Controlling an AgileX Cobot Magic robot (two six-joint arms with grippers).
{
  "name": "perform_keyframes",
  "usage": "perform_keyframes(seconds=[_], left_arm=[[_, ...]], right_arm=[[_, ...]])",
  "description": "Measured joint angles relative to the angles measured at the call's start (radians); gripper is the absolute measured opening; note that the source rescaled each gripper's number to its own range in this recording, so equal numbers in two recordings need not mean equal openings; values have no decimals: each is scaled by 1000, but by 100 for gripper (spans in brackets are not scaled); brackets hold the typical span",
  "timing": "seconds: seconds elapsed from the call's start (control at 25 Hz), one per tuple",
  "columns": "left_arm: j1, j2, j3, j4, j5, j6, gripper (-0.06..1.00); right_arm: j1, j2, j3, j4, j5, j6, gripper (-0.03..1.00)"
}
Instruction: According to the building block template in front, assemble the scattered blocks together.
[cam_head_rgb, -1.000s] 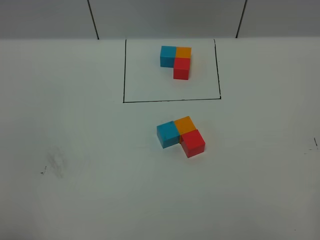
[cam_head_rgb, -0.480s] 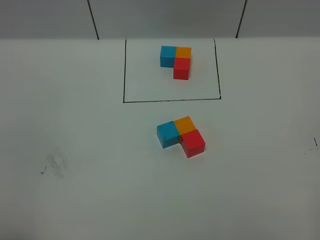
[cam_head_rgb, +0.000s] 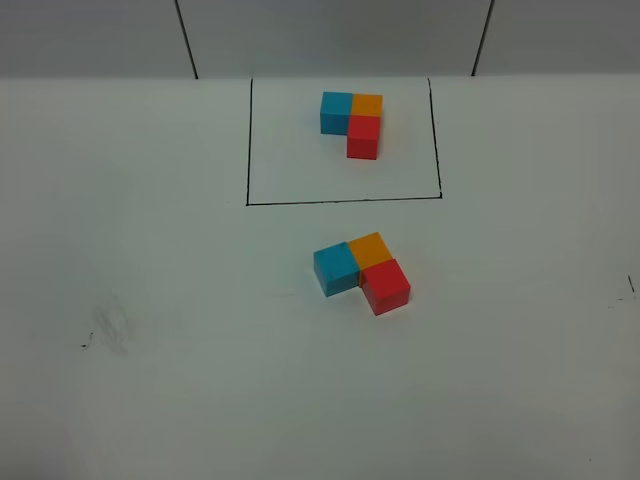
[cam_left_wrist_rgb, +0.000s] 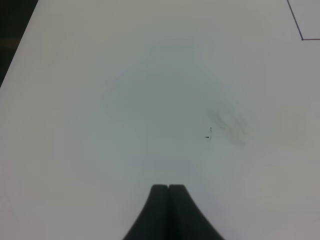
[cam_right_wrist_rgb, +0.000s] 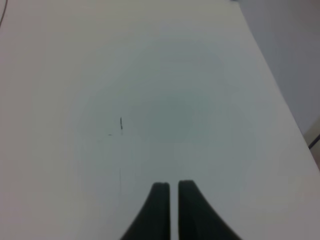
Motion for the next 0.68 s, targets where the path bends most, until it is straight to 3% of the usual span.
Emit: perform_keyframes(seconds=[0.68], left_arm=[[0, 0, 0, 0, 0, 0, 0]], right_arm=[[0, 0, 0, 0, 0, 6, 0]])
